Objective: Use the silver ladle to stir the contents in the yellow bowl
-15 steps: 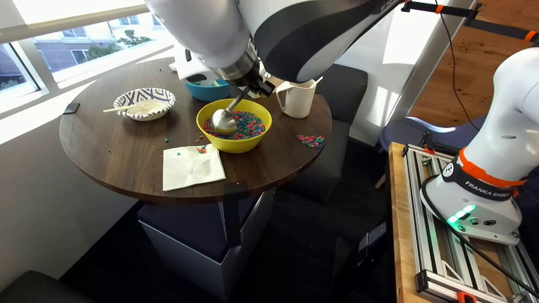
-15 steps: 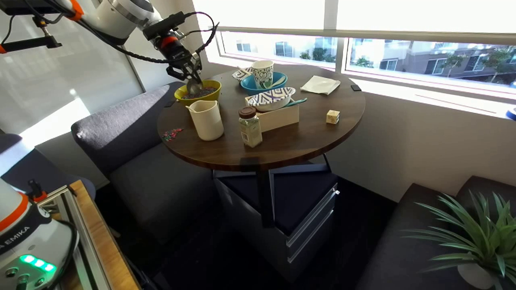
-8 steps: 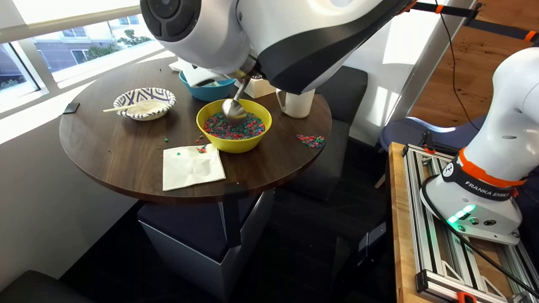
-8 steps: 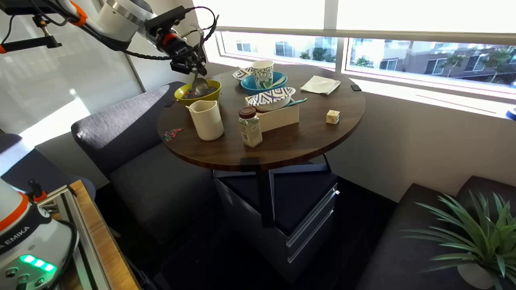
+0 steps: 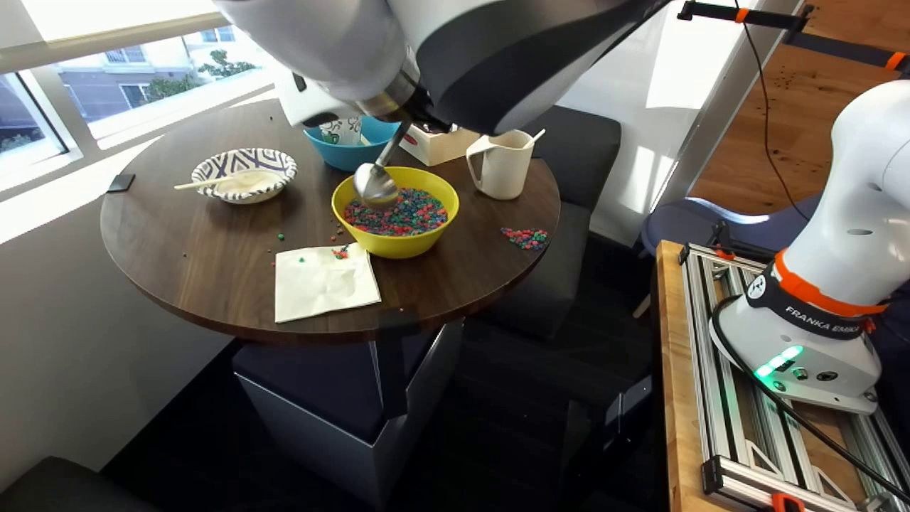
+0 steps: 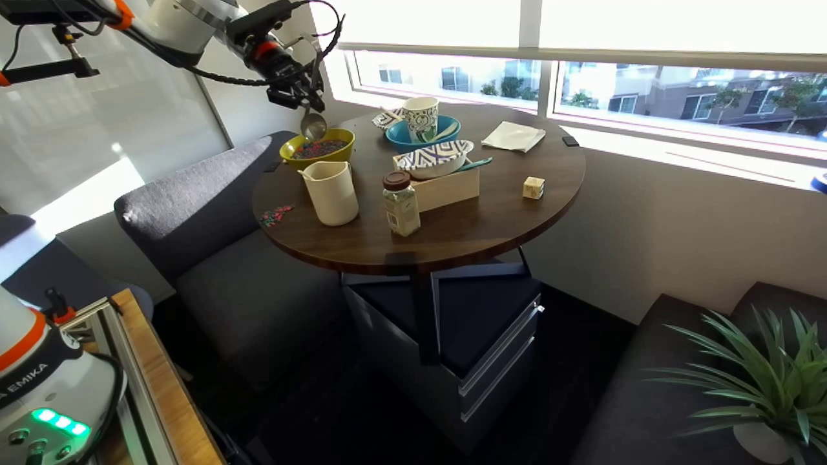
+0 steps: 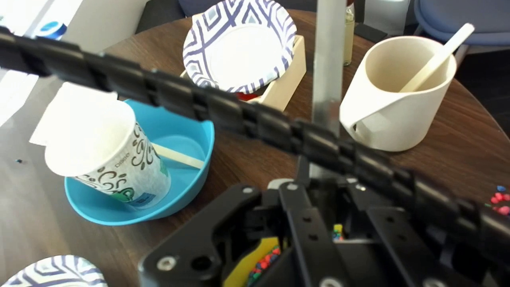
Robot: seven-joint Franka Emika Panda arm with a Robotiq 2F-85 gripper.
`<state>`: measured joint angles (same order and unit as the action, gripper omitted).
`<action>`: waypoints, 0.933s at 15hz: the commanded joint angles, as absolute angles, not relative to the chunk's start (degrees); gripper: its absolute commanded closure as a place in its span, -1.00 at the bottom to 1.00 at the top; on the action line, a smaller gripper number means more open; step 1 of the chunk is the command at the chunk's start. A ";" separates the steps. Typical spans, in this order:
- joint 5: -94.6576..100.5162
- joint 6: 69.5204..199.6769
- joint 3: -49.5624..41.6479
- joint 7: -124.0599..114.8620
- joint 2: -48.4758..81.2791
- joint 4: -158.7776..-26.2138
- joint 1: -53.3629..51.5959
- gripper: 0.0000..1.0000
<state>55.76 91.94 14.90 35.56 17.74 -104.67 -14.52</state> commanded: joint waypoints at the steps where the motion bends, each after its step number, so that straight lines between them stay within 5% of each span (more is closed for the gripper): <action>1: 53.63 92.35 15.12 36.23 17.76 -102.47 -14.40 0.95; 14: 56.89 91.16 14.52 36.47 20.53 -107.24 -14.97 0.95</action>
